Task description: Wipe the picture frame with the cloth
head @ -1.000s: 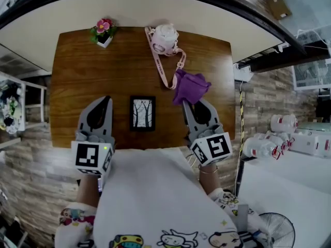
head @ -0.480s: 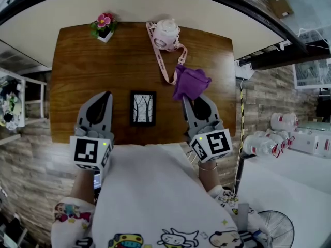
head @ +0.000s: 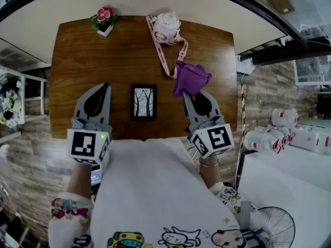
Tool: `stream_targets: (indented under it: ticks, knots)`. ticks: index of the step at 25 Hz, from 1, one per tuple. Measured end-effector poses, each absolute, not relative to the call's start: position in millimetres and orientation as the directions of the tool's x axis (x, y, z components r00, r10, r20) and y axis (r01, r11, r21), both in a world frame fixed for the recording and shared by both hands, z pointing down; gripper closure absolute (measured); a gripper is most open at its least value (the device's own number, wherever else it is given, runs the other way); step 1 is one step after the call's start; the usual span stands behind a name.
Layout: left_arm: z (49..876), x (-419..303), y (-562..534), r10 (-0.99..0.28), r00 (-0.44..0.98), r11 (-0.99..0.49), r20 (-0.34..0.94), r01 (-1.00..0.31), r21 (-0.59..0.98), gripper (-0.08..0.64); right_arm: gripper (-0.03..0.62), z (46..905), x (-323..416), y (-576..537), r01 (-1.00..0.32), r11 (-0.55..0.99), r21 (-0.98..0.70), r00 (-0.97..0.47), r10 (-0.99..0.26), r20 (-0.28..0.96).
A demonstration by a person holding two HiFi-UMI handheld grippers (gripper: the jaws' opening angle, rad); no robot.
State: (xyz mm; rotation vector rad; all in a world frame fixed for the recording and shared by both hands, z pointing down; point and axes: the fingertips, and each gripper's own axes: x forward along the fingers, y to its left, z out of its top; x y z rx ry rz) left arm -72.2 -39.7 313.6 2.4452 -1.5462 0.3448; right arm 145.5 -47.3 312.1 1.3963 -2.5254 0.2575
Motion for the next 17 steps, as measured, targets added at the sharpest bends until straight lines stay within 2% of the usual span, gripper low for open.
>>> stream_targets:
  ticks: [17]
  knots:
    - [312.1, -75.0, -38.6, -0.852, 0.429, -0.439, 0.299, -0.898, 0.037, 0.558, 0.543, 311.7, 142.7, -41.4, -0.856, 0.516, -0.043, -0.504, -0.813, 0.291]
